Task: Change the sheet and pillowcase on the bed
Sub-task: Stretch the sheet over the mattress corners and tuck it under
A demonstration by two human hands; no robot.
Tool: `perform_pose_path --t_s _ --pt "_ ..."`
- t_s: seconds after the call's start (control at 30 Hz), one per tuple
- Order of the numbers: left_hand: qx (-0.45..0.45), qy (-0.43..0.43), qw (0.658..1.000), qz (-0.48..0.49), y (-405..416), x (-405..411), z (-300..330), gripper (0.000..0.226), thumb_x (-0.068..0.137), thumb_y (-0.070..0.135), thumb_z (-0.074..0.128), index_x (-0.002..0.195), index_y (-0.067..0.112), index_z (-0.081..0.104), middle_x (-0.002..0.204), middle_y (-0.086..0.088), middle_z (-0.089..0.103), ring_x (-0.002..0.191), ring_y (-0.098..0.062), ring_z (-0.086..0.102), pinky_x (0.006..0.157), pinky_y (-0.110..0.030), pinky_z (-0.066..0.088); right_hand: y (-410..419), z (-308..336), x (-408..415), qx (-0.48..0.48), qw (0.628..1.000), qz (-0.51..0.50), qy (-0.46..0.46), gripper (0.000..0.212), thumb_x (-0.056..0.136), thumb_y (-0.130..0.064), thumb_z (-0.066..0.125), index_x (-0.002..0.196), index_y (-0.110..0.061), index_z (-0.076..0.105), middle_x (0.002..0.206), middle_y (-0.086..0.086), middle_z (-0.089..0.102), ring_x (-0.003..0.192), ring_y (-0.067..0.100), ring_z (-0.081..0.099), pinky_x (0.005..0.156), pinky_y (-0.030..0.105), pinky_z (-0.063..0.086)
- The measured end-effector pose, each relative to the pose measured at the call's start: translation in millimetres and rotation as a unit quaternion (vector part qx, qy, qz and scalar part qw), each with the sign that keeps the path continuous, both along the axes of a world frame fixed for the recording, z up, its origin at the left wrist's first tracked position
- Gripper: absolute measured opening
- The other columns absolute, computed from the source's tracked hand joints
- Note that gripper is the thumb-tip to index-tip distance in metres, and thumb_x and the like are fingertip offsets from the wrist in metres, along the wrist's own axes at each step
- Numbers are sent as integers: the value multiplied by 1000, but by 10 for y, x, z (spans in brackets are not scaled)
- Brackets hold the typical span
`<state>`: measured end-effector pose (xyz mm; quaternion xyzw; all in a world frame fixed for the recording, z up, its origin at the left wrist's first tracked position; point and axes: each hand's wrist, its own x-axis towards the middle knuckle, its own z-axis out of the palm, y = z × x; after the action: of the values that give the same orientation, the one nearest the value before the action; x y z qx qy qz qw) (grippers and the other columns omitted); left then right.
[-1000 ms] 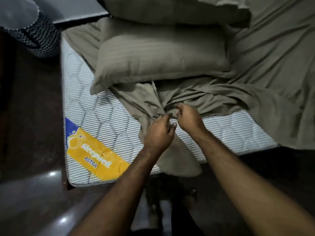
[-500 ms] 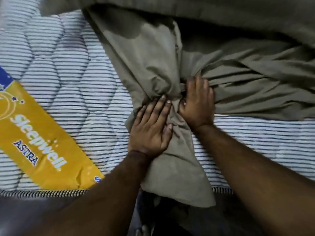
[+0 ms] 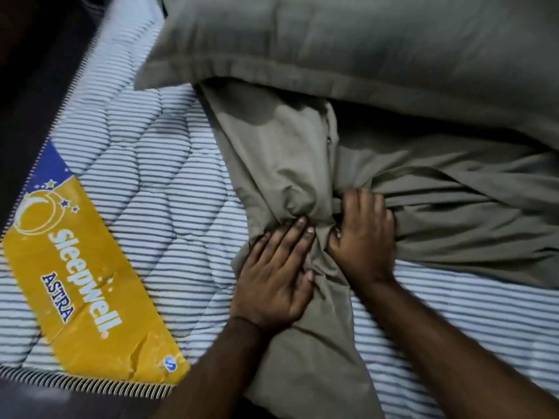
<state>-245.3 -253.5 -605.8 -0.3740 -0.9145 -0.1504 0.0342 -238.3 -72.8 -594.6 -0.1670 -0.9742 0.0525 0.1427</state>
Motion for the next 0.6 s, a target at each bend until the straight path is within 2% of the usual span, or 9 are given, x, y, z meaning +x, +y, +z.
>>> perform_pose_path --t_s 0.13,0.2,0.27,0.33,0.43,0.53,0.6 --pt "35 59 998 4 42 -80 15 47 100 42 46 142 23 55 152 4 48 137 -17 47 110 -37 34 25 -6 -83 13 999 17 37 32 76 -27 49 106 -15 53 99 13 54 91 36 51 71 47 40" --pt "56 91 994 22 90 -121 26 35 100 41 47 123 22 65 131 2 61 121 -21 56 99 -40 39 24 -16 -64 4 998 38 54 29 78 -28 47 105 -18 53 99 11 56 91 36 52 70 46 40" --pt "81 131 987 56 155 -227 32 25 100 38 48 102 19 63 107 -2 62 102 -27 56 88 -43 40 29 -5 -64 -10 994 70 81 26 82 -33 46 104 -20 53 98 9 57 92 35 52 69 45 40" --pt "116 164 976 89 189 -296 7 26 102 37 45 91 17 57 93 -6 58 91 -31 53 81 -44 40 22 18 -22 -11 989 93 114 27 87 -38 44 103 -21 58 97 6 58 91 34 52 68 43 39" --pt "192 170 960 113 218 -380 22 35 105 38 40 81 16 52 82 -11 58 83 -35 56 73 -46 40 2 97 12 0 978 110 176 30 91 -41 48 106 -25 68 100 3 63 90 32 50 70 40 39" --pt "319 102 933 132 66 -285 114 46 102 41 41 71 12 59 70 -16 63 73 -36 62 64 -47 44 -108 155 205 8 960 140 241 30 93 -42 53 109 -26 73 103 -3 70 90 33 52 76 41 46" --pt "300 67 937 166 -62 -148 200 54 99 47 39 77 8 68 73 -16 69 75 -36 66 63 -44 48 -182 178 425 6 951 194 239 31 93 -46 56 99 -22 74 91 -3 69 84 28 50 74 41 45"
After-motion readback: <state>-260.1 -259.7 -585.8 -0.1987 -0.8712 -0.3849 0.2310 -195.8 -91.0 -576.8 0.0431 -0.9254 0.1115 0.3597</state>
